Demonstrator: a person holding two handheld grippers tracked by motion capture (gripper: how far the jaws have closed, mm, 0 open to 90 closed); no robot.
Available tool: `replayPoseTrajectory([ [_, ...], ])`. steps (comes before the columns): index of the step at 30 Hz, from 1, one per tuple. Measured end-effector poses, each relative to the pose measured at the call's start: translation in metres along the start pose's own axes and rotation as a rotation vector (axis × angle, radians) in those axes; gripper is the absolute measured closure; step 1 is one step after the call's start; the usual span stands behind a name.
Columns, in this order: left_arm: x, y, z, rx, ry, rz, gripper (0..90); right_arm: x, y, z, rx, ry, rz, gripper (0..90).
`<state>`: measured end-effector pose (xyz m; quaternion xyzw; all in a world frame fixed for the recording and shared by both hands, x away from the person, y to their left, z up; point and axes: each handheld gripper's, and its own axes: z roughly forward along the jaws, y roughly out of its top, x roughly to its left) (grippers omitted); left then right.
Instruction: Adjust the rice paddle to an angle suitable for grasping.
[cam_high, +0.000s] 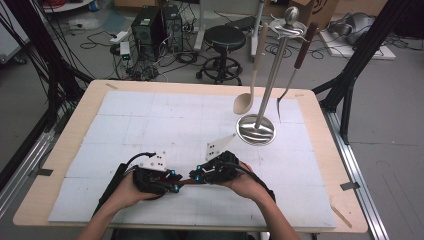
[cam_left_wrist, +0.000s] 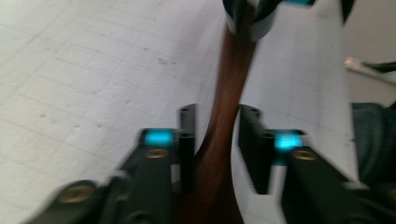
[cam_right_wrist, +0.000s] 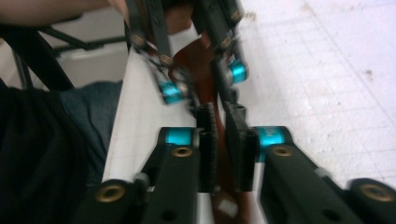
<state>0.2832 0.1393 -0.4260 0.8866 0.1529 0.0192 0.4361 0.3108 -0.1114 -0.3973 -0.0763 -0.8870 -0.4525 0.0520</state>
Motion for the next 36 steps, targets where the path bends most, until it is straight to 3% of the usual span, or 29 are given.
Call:
replayPoseTrajectory([
  [2,0.002,0.000,0.000,0.015,0.018,-0.004,76.0,-0.002,-0.001,-0.001,0.005,-0.019,0.011,72.2],
  [4,0.004,-0.002,0.003,0.025,0.009,-0.015,75.9,-0.006,-0.007,-0.001,0.029,-0.037,0.054,67.1],
  [6,0.003,-0.002,0.003,0.016,0.004,-0.017,74.1,-0.007,-0.013,0.000,0.047,-0.071,0.049,63.0],
  [9,0.004,-0.001,0.002,0.012,0.005,-0.023,71.0,-0.010,-0.021,0.004,0.074,-0.065,0.074,58.0],
  [13,0.004,-0.001,0.000,0.007,0.000,-0.022,67.6,-0.011,-0.030,0.009,0.072,-0.099,0.065,57.4],
  [15,0.004,-0.001,0.000,0.002,0.001,-0.023,67.1,-0.011,-0.038,0.014,0.108,-0.109,0.095,57.0],
  [24,0.005,-0.001,0.001,0.002,-0.002,-0.030,60.9,-0.007,-0.047,0.021,0.111,-0.124,-0.014,63.0],
  [26,0.006,-0.002,0.002,0.002,-0.007,-0.033,59.5,-0.006,-0.046,0.022,0.114,-0.097,-0.034,65.3],
  [36,0.007,-0.003,0.004,0.023,-0.019,-0.032,53.3,-0.002,-0.043,0.021,0.089,-0.063,-0.042,67.1],
])
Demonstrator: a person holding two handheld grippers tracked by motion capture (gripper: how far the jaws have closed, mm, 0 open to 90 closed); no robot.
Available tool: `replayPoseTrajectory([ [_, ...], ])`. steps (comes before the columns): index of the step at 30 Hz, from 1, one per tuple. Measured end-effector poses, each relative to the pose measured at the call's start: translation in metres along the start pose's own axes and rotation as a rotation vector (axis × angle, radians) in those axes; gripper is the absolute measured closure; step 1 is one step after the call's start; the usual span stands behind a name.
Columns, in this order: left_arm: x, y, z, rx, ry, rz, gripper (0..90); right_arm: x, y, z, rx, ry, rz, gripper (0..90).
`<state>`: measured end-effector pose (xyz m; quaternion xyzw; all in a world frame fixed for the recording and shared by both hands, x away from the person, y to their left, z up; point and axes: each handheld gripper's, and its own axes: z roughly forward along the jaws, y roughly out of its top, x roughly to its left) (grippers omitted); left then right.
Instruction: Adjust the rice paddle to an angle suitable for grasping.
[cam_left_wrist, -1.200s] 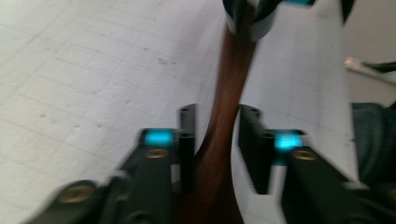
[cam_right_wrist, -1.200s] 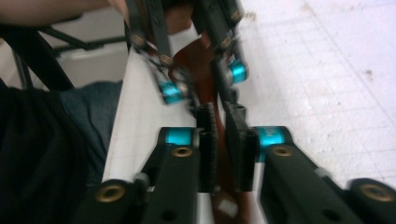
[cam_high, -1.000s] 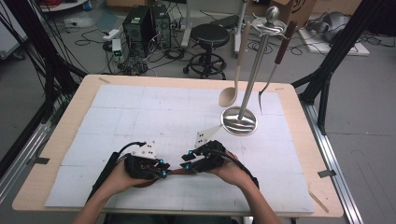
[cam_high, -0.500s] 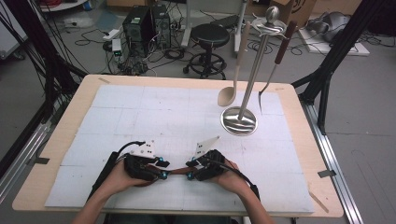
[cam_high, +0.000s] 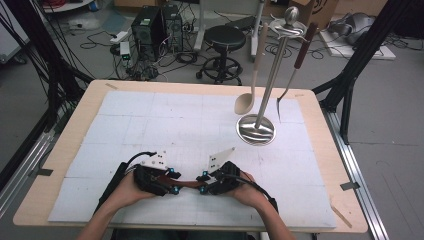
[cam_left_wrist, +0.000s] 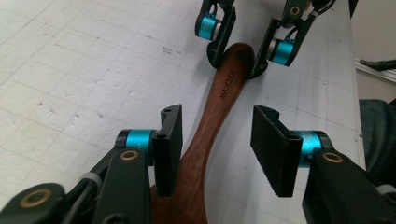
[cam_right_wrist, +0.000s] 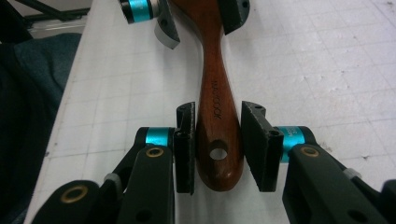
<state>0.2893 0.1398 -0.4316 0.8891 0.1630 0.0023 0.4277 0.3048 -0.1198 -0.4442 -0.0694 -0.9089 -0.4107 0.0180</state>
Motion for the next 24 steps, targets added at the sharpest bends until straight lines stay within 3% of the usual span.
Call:
replayPoseTrajectory([
  [15,0.002,-0.002,0.008,0.054,-0.010,0.000,51.5,0.004,0.019,-0.009,0.004,0.011,-0.028,67.1],
  [24,0.001,-0.002,0.009,0.061,-0.029,0.033,66.6,0.006,0.032,-0.013,-0.004,0.041,-0.032,67.0],
])
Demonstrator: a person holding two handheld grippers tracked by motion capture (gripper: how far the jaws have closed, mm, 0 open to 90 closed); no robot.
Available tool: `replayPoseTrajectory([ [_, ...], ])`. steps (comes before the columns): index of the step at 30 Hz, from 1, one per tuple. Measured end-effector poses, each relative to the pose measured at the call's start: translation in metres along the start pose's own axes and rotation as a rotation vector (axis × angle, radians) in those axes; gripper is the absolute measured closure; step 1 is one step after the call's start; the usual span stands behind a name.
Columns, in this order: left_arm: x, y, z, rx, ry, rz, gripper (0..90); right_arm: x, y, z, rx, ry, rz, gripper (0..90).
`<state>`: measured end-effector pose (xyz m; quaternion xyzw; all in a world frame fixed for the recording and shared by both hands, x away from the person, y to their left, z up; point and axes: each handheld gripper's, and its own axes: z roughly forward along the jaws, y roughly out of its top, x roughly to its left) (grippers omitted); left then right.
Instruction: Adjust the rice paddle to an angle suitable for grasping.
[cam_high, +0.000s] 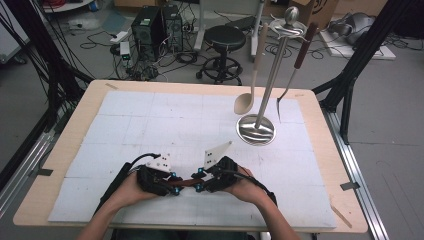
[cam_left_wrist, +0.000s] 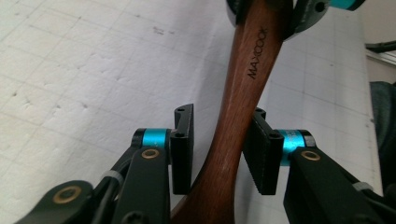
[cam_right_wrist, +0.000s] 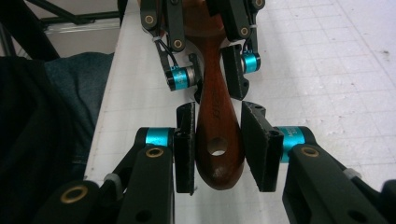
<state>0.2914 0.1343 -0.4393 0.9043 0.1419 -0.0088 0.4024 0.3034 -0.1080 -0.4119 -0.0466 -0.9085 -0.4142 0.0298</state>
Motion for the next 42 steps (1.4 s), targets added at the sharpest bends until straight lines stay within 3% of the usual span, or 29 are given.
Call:
replayPoseTrajectory([
  [9,-0.004,0.001,0.000,0.000,-0.030,0.028,74.3,-0.004,-0.002,-0.003,-0.031,0.022,0.059,64.6],
  [16,-0.003,0.001,-0.004,-0.021,-0.017,0.013,76.4,-0.011,-0.009,-0.011,-0.061,-0.018,0.166,50.8],
  [21,-0.003,0.002,-0.007,-0.047,0.000,0.000,76.5,-0.009,-0.012,-0.017,-0.113,-0.035,0.211,48.4],
  [32,-0.001,0.011,-0.016,-0.131,0.042,-0.026,76.5,-0.008,-0.016,-0.022,-0.179,-0.068,0.247,46.4],
  [42,-0.001,0.016,-0.017,-0.148,0.059,-0.032,76.6,-0.006,-0.007,-0.018,-0.246,-0.049,0.250,55.3],
])
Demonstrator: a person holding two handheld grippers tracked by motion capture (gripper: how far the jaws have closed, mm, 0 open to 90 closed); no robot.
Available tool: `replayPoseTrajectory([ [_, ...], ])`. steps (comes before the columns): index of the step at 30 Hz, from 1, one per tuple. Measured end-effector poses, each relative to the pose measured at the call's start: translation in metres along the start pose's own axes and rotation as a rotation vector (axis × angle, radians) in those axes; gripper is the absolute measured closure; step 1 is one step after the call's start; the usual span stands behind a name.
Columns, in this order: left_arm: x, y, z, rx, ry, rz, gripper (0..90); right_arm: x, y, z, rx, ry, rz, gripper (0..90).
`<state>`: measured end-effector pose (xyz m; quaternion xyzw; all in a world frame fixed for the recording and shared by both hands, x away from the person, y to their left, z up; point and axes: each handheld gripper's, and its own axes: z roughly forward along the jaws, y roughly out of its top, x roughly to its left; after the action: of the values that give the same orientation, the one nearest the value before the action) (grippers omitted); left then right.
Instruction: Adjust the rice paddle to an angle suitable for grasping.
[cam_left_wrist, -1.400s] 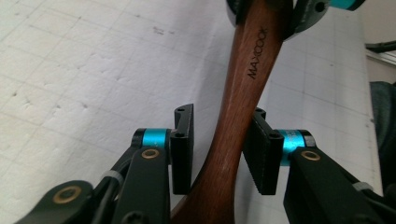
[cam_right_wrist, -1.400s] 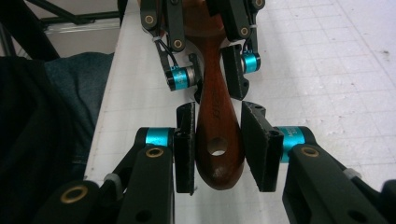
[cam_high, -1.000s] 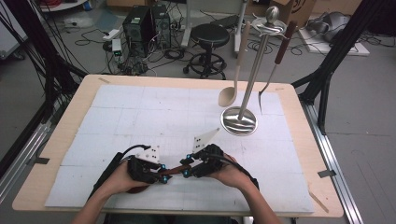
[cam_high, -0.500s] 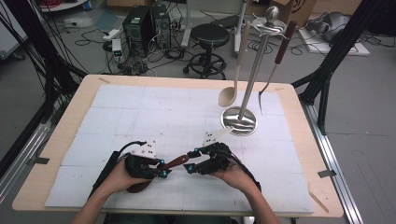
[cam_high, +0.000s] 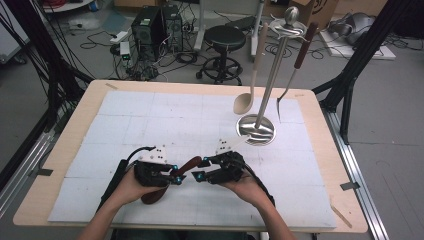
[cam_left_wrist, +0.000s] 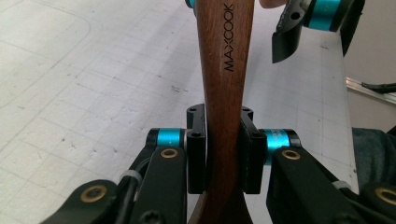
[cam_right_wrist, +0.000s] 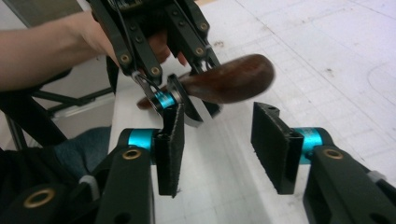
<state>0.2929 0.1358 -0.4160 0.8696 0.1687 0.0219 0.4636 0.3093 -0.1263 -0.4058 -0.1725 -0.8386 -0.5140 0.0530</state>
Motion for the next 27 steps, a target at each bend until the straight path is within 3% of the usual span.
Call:
replayPoseTrajectory([
  [8,-0.0001,-0.0007,0.0012,0.015,0.001,-0.006,75.6,-0.0009,0.0012,0.0020,-0.007,0.010,0.013,62.2],
  [18,0.0003,-0.0038,-0.0027,0.039,0.002,-0.022,65.0,-0.0016,0.0016,0.0016,-0.016,0.012,0.023,63.9],
  [23,0.0000,-0.0056,-0.0055,0.037,-0.001,-0.021,72.3,-0.0017,0.0036,0.0015,-0.021,0.010,0.025,63.8],
  [27,-0.0007,-0.0047,-0.0053,0.028,0.008,-0.025,73.2,-0.0017,0.0045,0.0033,-0.031,0.007,0.027,62.2],
])
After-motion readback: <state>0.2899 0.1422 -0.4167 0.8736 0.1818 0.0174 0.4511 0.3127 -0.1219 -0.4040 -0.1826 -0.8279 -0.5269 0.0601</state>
